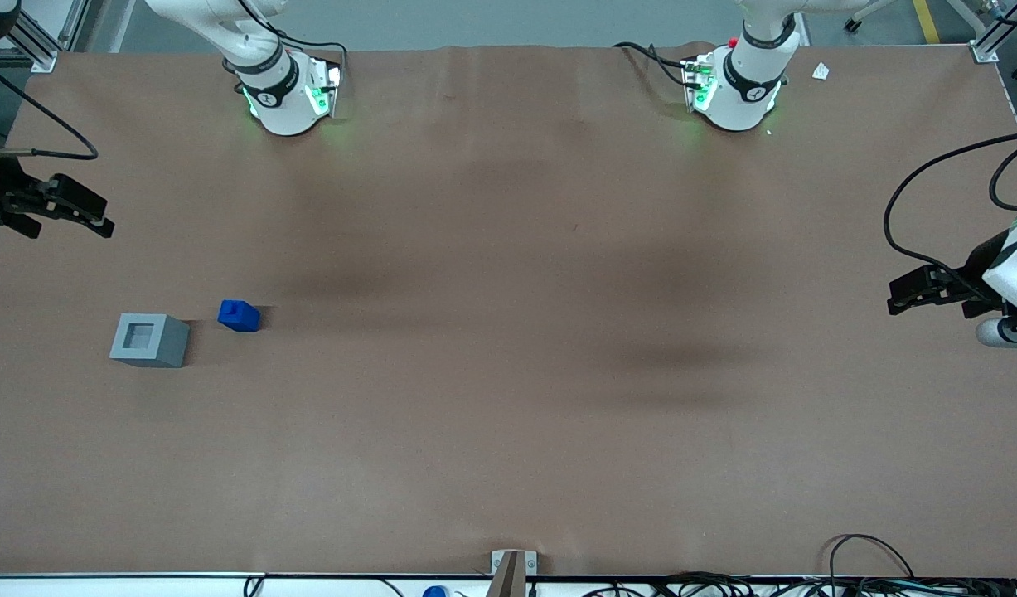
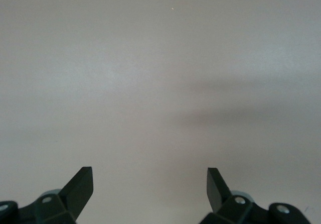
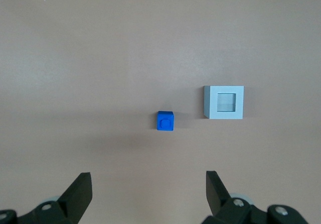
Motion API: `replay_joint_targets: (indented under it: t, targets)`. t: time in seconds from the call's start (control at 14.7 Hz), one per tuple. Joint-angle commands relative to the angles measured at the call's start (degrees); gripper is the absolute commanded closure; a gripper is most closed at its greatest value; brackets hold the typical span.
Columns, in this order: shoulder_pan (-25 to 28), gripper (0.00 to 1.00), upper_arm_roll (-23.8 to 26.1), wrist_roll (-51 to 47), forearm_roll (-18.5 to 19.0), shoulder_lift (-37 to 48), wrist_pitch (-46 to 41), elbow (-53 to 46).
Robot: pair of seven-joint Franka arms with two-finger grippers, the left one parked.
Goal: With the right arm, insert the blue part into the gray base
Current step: 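Move the open right gripper over the blue block beside the gray base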
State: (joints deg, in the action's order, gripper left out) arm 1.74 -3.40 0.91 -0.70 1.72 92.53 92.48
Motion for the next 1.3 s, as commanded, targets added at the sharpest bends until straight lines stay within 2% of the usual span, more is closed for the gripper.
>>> replay_joint_targets:
  t: [0.0, 0.55, 1.23]
  targets:
    - [-0.3, 0.0, 0.2, -0.5, 0.2, 1.0, 0.1, 0.6]
    - [-2.0, 0.0, 0.2, -0.4, -0.2, -0.4, 1.5, 1.2]
    - [-1.7, 0.0, 0.3, 0.0, 0.4, -0.8, 17.9, 18.8]
